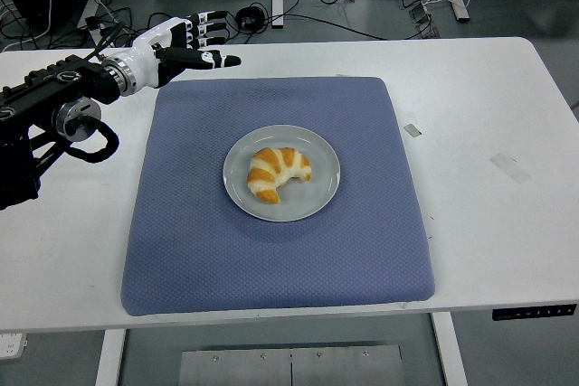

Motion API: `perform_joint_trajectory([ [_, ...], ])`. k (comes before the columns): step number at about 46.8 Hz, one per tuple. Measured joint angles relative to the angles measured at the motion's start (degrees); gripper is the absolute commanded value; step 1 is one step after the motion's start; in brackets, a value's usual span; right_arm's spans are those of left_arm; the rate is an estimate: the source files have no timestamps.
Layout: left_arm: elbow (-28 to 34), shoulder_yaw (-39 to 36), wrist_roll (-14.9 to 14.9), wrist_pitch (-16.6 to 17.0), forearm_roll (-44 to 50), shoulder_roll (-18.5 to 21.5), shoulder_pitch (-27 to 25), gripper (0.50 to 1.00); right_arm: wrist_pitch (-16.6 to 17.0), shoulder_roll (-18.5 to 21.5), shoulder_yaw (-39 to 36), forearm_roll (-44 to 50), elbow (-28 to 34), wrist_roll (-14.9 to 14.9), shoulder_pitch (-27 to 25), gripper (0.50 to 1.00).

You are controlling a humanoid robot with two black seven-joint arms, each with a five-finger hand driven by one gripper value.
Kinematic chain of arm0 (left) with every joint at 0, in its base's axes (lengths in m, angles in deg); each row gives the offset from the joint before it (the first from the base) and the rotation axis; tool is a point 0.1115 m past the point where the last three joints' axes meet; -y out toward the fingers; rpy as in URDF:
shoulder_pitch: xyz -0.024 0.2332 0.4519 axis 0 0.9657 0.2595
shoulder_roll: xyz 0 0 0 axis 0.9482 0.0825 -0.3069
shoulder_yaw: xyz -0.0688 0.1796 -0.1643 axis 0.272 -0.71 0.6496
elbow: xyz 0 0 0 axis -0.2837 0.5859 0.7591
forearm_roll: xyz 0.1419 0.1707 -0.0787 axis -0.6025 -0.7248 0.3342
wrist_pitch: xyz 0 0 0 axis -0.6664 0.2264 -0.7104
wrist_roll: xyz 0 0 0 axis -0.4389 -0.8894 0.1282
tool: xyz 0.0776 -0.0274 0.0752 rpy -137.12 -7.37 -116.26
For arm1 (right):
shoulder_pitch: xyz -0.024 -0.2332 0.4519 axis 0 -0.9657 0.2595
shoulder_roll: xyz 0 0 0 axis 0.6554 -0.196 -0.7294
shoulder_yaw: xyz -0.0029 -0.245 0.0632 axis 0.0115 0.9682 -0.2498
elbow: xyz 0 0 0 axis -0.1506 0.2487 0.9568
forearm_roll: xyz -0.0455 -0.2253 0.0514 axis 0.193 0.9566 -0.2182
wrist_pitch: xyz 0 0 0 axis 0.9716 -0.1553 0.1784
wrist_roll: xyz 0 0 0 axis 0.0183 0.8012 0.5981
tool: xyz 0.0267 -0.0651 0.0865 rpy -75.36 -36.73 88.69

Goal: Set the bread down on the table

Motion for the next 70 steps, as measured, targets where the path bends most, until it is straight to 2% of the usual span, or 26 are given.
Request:
perform_joint_trajectory([
  [39,0.0,-0.1,-0.01,-0.02,-0.62,-0.5,0.13,0.974,0.0,0.0,0.0,0.02,0.0,-0.02,0.0,1.0],
  [70,0.33,-1.15,-0.08,-0.01,-1.92,-1.72,-1.97,0.972,0.02,0.0,0.0,0.01,0.0,-0.05,0.0,1.0],
])
